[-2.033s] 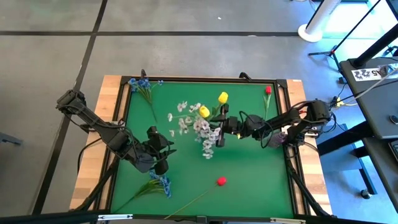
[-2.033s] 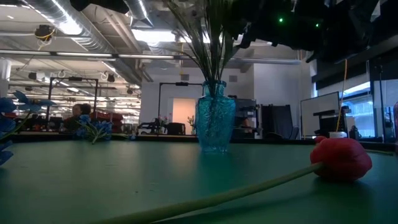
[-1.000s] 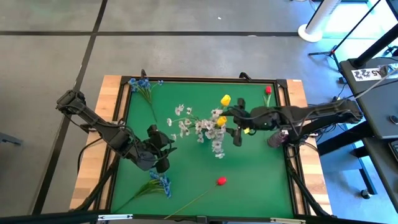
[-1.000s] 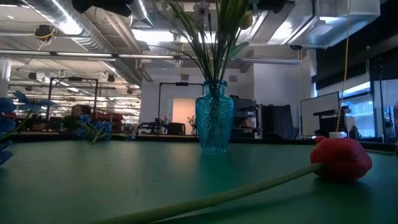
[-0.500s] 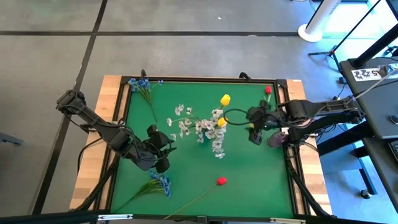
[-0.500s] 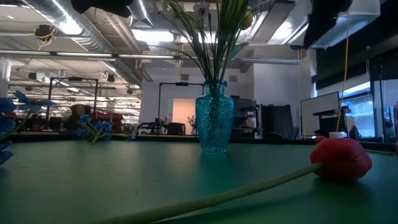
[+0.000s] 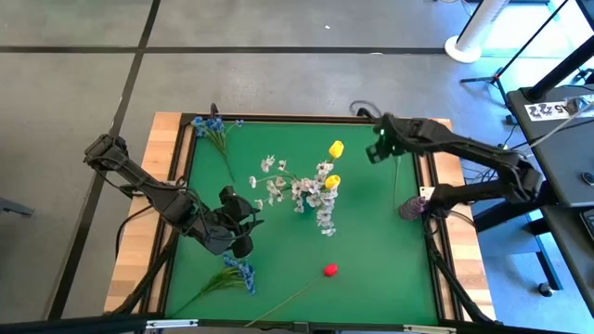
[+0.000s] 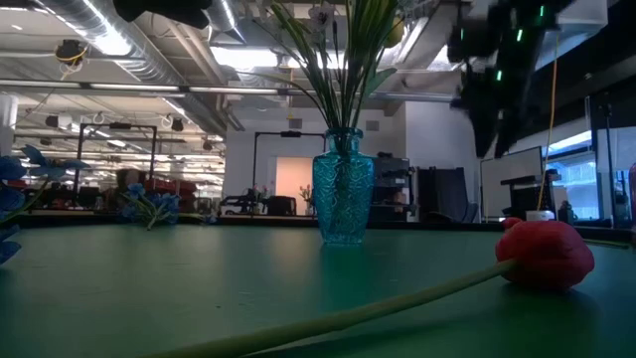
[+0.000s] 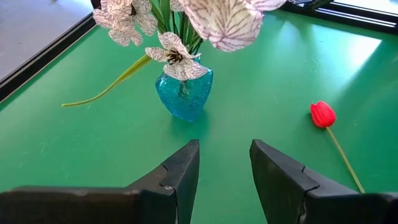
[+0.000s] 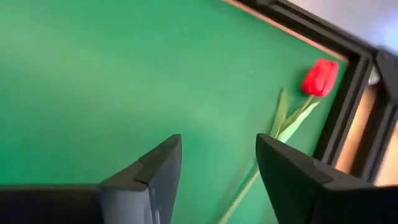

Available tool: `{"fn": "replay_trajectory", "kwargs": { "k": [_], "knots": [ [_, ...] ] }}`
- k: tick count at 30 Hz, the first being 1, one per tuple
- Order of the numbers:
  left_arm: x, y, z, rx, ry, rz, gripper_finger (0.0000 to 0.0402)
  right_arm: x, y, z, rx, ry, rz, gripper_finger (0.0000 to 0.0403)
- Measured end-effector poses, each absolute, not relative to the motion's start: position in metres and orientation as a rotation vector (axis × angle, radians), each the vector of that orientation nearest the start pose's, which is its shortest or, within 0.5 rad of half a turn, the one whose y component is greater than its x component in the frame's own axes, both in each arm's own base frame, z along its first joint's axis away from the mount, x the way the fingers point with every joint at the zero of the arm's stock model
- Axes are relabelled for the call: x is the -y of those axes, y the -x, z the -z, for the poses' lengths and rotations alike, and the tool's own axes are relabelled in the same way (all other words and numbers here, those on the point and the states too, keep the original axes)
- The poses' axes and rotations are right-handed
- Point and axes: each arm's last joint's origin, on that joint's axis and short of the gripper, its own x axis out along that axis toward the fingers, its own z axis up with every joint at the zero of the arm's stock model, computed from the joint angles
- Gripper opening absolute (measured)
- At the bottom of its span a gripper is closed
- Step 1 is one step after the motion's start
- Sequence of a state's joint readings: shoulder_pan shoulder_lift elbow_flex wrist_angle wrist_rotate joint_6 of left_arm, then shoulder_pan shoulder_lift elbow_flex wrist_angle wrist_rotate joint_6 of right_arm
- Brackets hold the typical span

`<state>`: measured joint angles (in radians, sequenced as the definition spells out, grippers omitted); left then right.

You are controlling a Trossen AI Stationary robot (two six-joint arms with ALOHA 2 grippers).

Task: Sort flowers into vase by color
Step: Put the top red tulip into the purple vase

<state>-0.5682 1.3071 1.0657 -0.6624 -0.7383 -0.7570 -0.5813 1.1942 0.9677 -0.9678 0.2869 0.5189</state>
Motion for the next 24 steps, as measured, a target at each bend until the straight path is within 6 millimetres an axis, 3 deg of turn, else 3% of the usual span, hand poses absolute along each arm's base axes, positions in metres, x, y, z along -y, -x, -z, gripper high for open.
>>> {"fn": "replay_trajectory", "kwargs": {
  "k": [5,12,18,24],
  "knots": [
    [0.123,-0.228,-0.288,-0.604,0.170,-0.408,0.0140,0.163,-0.154,-0.216,-0.964,-0.757,1.197,0.0190],
    [0.123,-0.228,-0.288,-0.605,0.166,-0.407,0.0140,0.190,-0.142,-0.167,-1.067,-0.870,1.359,0.0175],
    [0.123,-0.228,-0.287,-0.606,0.169,-0.407,0.0140,0.199,-0.143,-0.154,-1.090,-0.899,1.442,0.0155],
    [0.122,-0.225,-0.275,-0.624,0.188,-0.431,0.0140,0.192,-0.144,-0.152,-1.162,-0.920,1.442,0.0112]
  ]
}}
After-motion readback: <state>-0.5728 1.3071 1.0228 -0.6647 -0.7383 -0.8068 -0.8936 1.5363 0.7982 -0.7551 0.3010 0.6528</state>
